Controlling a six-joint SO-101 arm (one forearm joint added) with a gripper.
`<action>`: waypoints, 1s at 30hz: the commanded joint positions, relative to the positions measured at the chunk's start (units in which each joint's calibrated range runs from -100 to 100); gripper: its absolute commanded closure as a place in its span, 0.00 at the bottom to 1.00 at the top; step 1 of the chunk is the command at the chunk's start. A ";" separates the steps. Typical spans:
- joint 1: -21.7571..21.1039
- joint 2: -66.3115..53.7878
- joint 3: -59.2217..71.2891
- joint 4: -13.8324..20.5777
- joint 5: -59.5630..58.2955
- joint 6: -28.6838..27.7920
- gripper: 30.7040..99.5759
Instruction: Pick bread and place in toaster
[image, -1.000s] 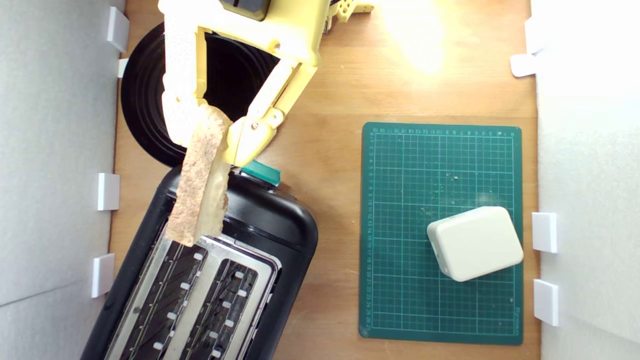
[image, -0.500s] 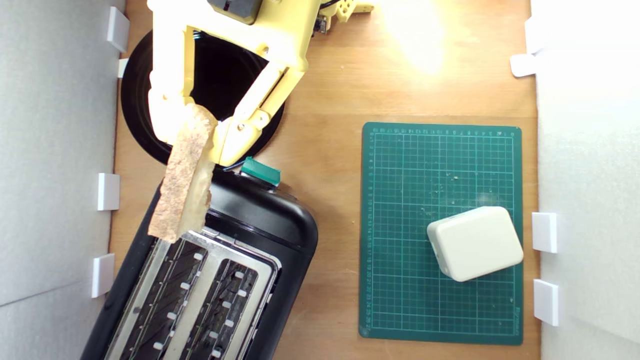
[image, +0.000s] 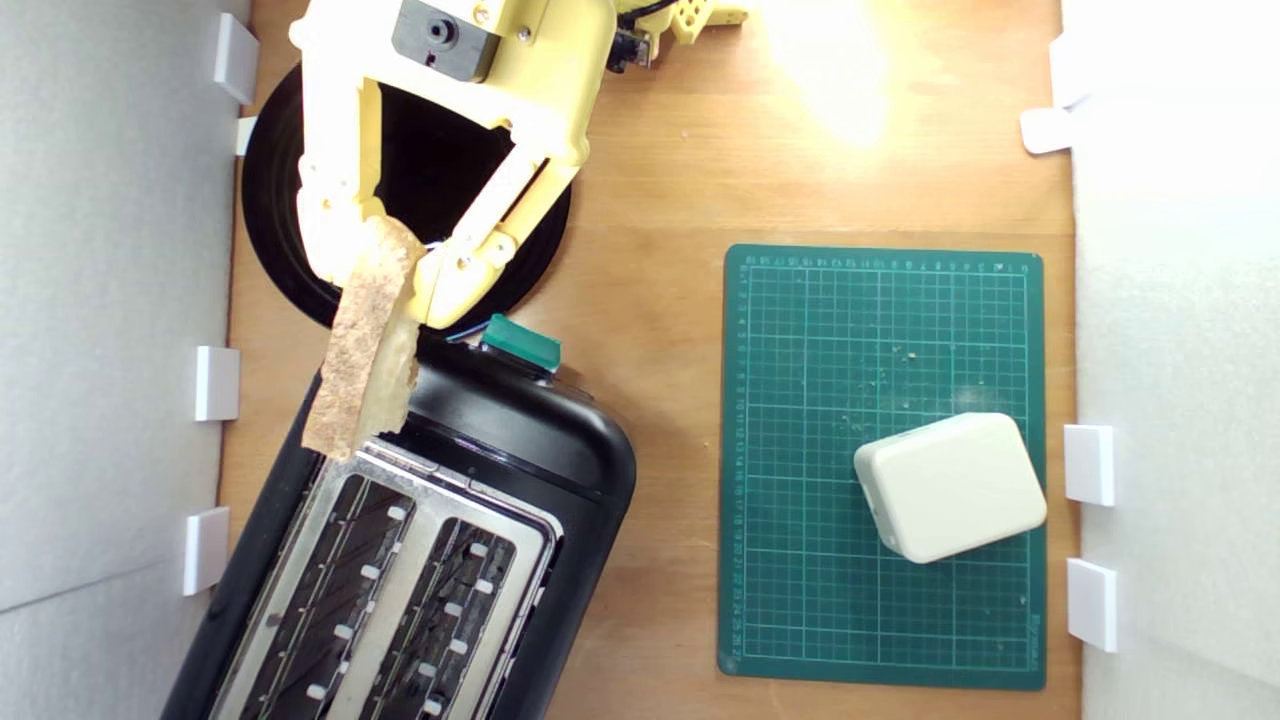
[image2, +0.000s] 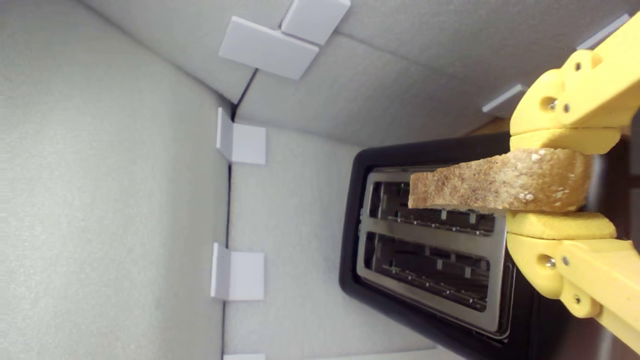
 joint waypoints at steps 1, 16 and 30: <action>0.82 -0.19 -3.15 0.03 0.02 -0.09 0.58; 0.82 2.72 -3.24 0.12 0.19 -0.24 0.58; 0.74 4.55 -3.97 0.03 -1.35 -0.24 0.58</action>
